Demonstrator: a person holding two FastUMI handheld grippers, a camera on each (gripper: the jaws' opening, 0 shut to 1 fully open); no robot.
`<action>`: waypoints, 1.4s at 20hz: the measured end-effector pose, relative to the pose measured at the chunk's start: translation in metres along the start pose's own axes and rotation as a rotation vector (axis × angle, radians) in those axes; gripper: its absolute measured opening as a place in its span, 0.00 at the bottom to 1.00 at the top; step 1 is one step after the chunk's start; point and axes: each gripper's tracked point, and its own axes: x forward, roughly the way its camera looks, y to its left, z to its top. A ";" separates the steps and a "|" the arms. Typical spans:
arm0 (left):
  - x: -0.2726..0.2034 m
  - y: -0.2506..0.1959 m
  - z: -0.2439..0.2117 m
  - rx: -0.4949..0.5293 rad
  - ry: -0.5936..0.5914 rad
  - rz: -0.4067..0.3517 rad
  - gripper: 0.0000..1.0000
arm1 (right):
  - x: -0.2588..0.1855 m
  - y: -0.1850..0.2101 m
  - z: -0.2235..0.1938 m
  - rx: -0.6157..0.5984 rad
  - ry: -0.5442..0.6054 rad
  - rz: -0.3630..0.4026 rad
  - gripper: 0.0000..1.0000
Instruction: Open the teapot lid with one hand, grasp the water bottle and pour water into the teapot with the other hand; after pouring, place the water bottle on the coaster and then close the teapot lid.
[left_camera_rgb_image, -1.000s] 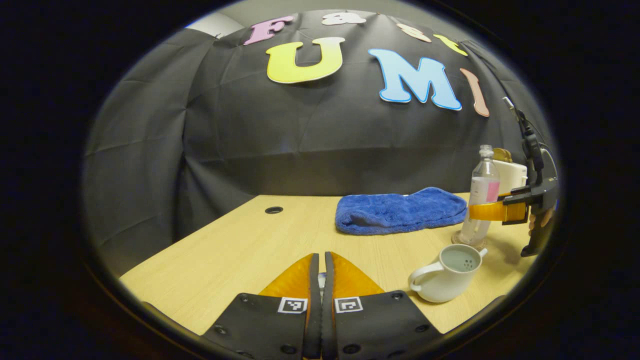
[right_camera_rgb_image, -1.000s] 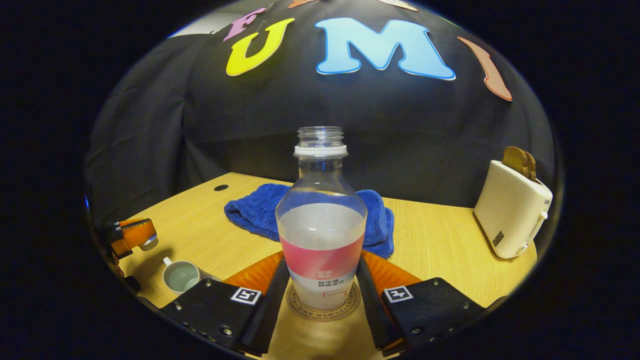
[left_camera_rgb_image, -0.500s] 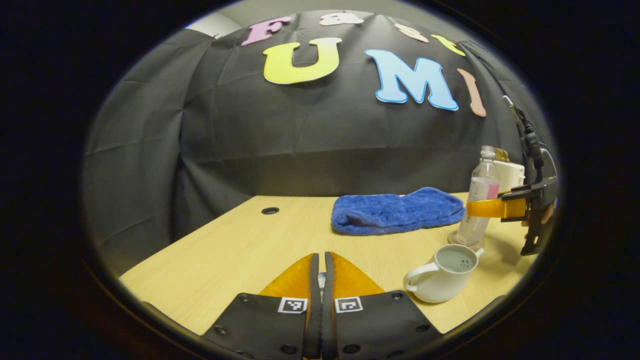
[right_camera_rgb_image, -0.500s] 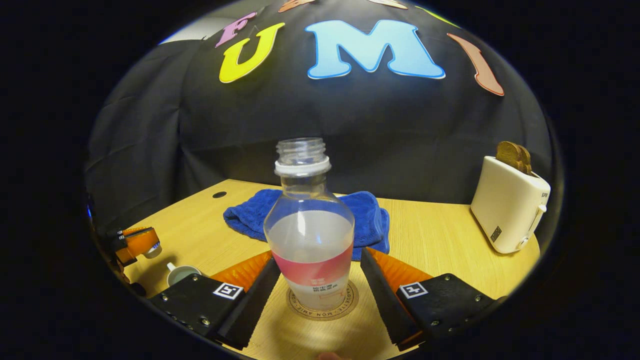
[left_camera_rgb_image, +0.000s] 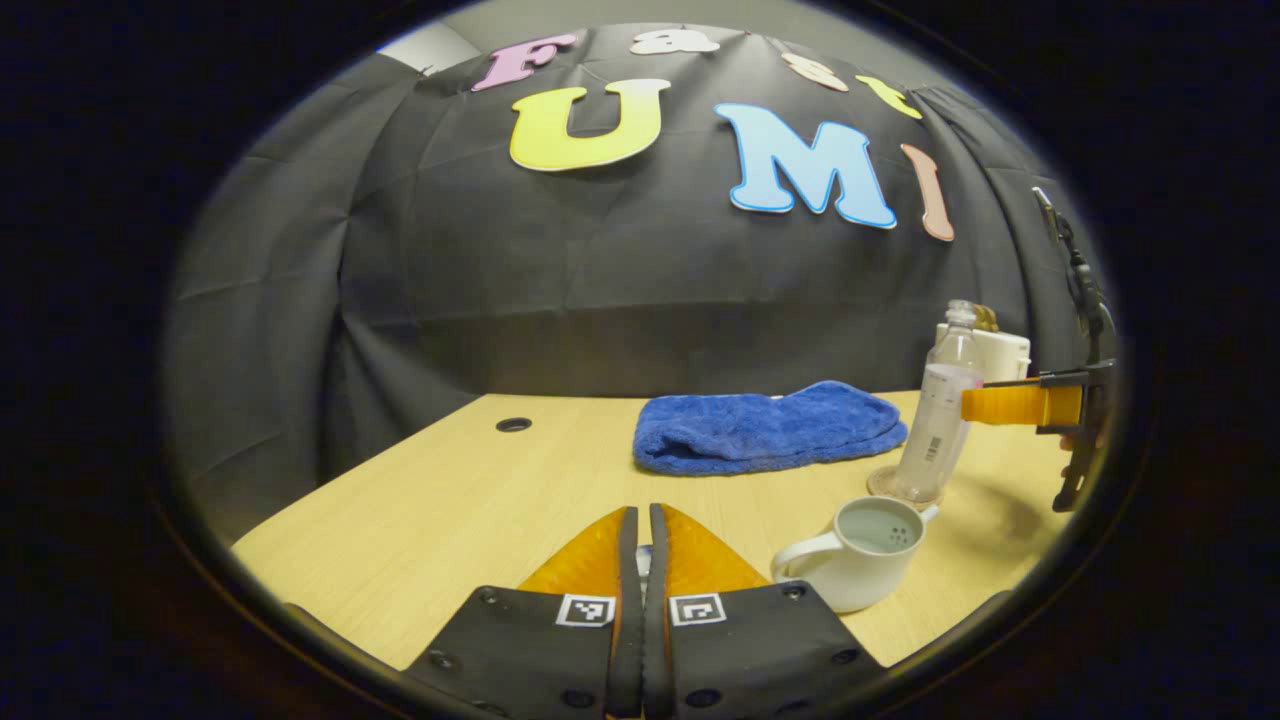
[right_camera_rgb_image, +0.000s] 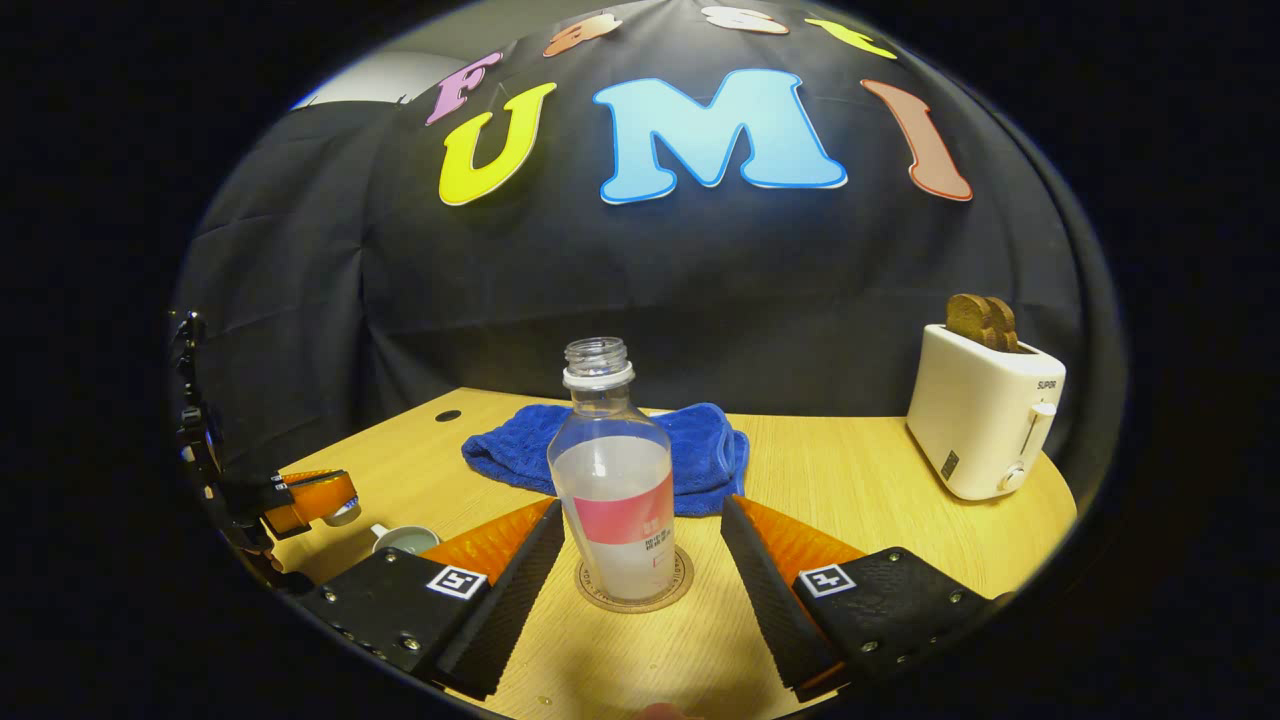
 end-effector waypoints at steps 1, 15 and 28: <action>0.000 -0.005 0.002 -0.005 -0.008 -0.014 0.06 | -0.004 0.000 -0.001 0.007 -0.003 0.005 0.98; -0.001 -0.102 0.040 0.092 -0.087 -0.179 0.07 | -0.045 -0.011 -0.012 0.059 -0.039 0.034 0.98; 0.011 -0.136 0.023 0.128 -0.054 -0.214 0.06 | -0.053 -0.028 -0.009 0.109 -0.069 0.044 1.00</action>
